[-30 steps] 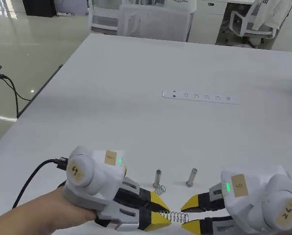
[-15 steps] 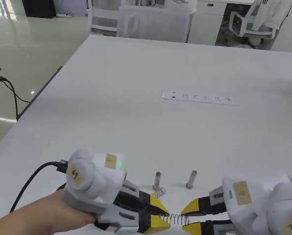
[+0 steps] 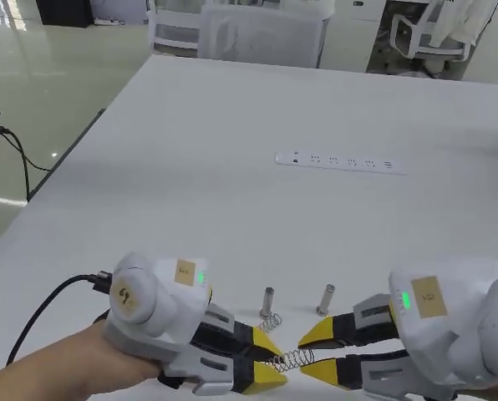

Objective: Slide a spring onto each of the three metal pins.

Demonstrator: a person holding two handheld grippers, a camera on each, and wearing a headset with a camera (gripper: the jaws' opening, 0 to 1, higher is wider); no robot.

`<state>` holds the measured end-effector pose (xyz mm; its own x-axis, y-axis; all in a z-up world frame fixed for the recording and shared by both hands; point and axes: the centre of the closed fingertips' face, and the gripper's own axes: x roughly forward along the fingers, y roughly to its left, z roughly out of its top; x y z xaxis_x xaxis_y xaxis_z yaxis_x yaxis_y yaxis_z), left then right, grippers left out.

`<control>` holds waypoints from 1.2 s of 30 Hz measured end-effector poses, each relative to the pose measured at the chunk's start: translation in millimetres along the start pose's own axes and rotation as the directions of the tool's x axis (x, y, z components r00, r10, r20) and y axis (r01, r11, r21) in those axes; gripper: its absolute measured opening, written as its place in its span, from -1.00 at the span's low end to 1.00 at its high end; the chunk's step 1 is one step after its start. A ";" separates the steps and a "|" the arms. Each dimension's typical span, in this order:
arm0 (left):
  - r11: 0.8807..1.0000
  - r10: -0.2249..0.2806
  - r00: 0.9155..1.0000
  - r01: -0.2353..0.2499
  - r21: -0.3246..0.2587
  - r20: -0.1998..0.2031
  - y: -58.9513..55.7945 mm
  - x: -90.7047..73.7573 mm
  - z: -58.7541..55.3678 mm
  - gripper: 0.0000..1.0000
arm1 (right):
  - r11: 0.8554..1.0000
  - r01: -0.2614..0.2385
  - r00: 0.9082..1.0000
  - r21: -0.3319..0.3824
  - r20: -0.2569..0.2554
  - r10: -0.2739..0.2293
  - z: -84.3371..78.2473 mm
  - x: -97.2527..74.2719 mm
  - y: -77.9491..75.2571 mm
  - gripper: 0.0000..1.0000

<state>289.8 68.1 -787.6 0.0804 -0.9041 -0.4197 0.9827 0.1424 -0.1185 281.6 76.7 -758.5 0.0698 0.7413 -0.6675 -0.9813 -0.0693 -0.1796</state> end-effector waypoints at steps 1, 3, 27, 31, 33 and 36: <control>1.000 0.001 1.000 -0.001 0.003 -0.001 0.0 0.3 -0.2 -0.95 | 1.000 0.000 1.000 0.001 0.003 0.000 1.4 0.0 0.1 -0.86; 1.000 0.003 1.000 -0.003 0.004 -0.005 0.3 0.7 -0.9 -0.95 | 1.000 -0.003 1.000 0.004 0.015 0.003 4.8 1.1 0.5 -0.86; 1.000 0.016 1.000 -0.016 0.006 -0.027 0.4 4.8 -0.5 -0.94 | 1.000 0.006 0.996 0.001 0.086 -0.006 24.5 12.4 -1.1 -0.86; 1.000 0.022 0.999 -0.021 0.010 -0.028 0.2 2.0 -1.5 -0.93 | 1.000 0.005 0.997 -0.010 0.078 -0.005 25.1 12.9 -1.2 -0.87; 1.000 0.027 0.999 -0.026 0.004 -0.027 0.7 1.4 -1.9 -0.93 | 1.000 0.005 0.997 -0.013 0.075 -0.004 25.6 13.7 -1.3 -0.87; 1.000 0.030 0.999 -0.030 0.000 -0.029 0.8 1.5 -2.8 -0.93 | 1.000 0.003 0.998 -0.027 0.065 -0.001 25.8 14.4 -0.4 -0.87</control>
<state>290.2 68.0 -790.9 0.1052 -0.8871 -0.4494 0.9797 0.1699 -0.1061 278.3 104.7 -749.4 0.0592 0.7834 -0.6187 -0.9759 -0.0848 -0.2008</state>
